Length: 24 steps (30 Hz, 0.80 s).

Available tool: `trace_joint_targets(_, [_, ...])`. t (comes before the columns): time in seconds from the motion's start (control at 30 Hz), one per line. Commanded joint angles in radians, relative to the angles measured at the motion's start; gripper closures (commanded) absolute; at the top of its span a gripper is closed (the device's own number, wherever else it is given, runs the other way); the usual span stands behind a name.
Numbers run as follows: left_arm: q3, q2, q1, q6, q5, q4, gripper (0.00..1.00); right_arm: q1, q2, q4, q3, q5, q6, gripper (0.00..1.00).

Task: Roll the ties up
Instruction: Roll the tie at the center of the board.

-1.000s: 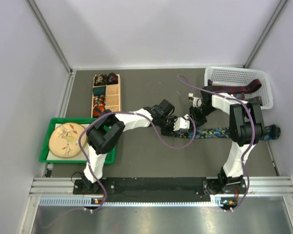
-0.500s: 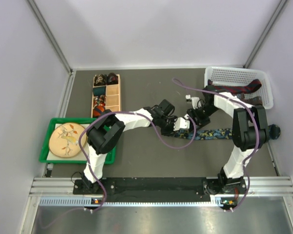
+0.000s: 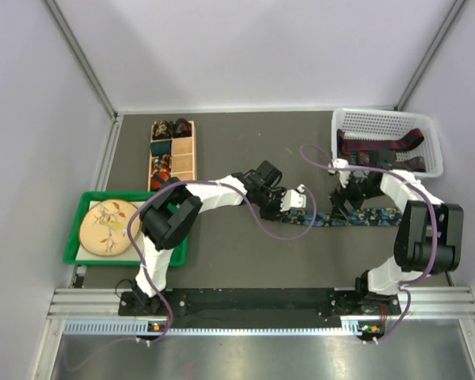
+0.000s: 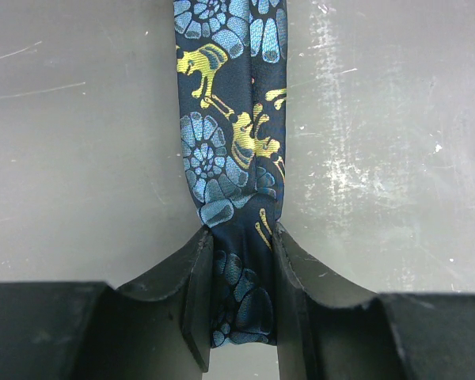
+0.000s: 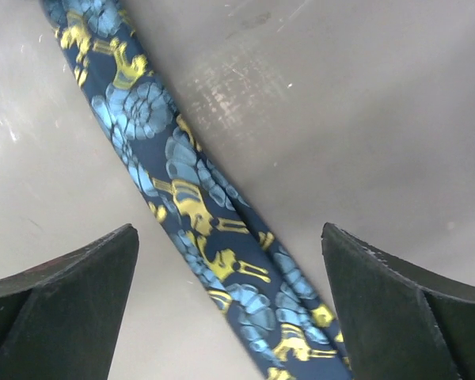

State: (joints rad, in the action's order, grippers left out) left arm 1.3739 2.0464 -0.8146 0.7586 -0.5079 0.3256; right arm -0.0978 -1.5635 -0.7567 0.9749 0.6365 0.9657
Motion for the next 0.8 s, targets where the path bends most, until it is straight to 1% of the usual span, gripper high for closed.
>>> trace_joint_targets(0.0, [-0.035, 0.054, 0.026, 0.011, 0.081, 0.153, 0.91, -0.039, 0.105, 0.023, -0.064, 0.198, 0.375, 0.02])
trace_joint_targets(0.03, [-0.033, 0.057, 0.028, 0.010, 0.078, 0.155, 0.91, -0.039, 0.117, 0.016, -0.097, 0.204, 0.483, 0.02])
trace_joint_targets(0.13, [-0.024, 0.063, 0.031, 0.010, 0.075, 0.159, 0.91, -0.036, 0.160, 0.039, -0.160, 0.230, 0.591, 0.01])
trace_joint_targets(0.23, [-0.021, 0.064, 0.035, 0.005, 0.074, 0.158, 0.91, -0.031, 0.180, 0.016, -0.214, 0.250, 0.715, 0.05])
trace_joint_targets(0.27, [-0.019, 0.066, 0.035, 0.002, 0.072, 0.159, 0.91, -0.028, 0.204, 0.016, -0.235, 0.247, 0.753, 0.08])
trace_joint_targets(0.3, [-0.018, 0.066, 0.037, 0.002, 0.072, 0.159, 0.91, -0.029, 0.220, 0.045, -0.260, 0.243, 0.801, 0.09])
trace_joint_targets(0.33, [-0.015, 0.069, 0.037, 0.001, 0.071, 0.162, 0.91, -0.026, 0.232, 0.072, -0.312, 0.236, 0.812, 0.11])
trace_joint_targets(0.37, [-0.013, 0.069, 0.038, -0.001, 0.071, 0.162, 0.91, -0.023, 0.238, 0.100, -0.333, 0.217, 0.826, 0.13])
trace_joint_targets(0.43, [-0.010, 0.072, 0.038, -0.001, 0.069, 0.162, 0.91, -0.017, 0.238, 0.169, -0.369, 0.206, 0.841, 0.14])
trace_joint_targets(0.5, [-0.010, 0.072, 0.038, -0.001, 0.069, 0.165, 0.91, 0.010, 0.215, 0.221, -0.372, 0.183, 0.797, 0.16])
trace_joint_targets(0.53, [-0.010, 0.072, 0.037, -0.001, 0.068, 0.164, 0.91, 0.016, 0.209, 0.273, -0.377, 0.163, 0.782, 0.17])
trace_joint_targets(0.57, [-0.010, 0.072, 0.038, -0.001, 0.068, 0.165, 0.91, 0.023, 0.204, 0.292, -0.378, 0.154, 0.772, 0.19])
trace_joint_targets(0.7, [-0.006, 0.074, 0.041, -0.004, 0.072, 0.164, 0.91, 0.040, 0.197, 0.306, -0.396, 0.120, 0.823, 0.24])
trace_joint_targets(0.73, [-0.003, 0.075, 0.042, -0.005, 0.074, 0.165, 0.91, 0.050, 0.201, 0.341, -0.421, 0.103, 0.824, 0.25])
trace_joint_targets(0.77, [-0.003, 0.075, 0.043, -0.005, 0.075, 0.167, 0.91, 0.055, 0.201, 0.341, -0.430, 0.094, 0.827, 0.29])
